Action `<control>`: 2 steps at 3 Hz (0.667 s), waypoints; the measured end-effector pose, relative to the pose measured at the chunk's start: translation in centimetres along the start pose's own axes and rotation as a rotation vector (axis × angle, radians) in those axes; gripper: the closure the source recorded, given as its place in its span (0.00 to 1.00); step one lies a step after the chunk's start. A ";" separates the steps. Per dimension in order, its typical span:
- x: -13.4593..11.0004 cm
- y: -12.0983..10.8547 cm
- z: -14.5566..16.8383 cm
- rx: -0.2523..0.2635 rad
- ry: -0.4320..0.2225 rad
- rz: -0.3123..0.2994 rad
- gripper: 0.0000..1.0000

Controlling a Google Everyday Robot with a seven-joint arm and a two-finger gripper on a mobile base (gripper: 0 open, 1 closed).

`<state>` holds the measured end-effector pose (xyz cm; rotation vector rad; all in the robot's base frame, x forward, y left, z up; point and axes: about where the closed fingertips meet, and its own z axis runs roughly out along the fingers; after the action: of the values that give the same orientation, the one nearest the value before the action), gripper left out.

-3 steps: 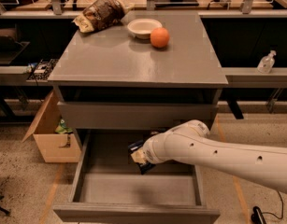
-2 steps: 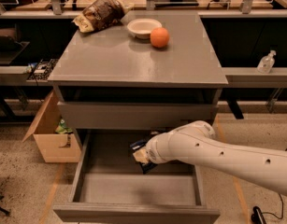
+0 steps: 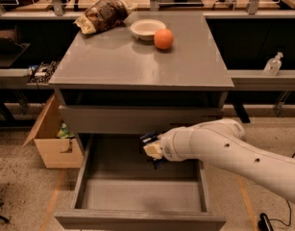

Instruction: Pick rxbar blueberry from middle drawer and place on counter

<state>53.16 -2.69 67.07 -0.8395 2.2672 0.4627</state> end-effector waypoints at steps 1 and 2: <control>-2.8 -1.1 -2.7 0.037 -0.037 -0.030 1.00; -5.9 -3.1 -5.3 0.080 -0.066 -0.042 1.00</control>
Offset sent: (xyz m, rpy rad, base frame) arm 0.0507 -0.0467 0.1186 -0.0383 -0.1533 -0.0678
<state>56.11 -5.16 74.66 -0.8174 2.1888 0.3724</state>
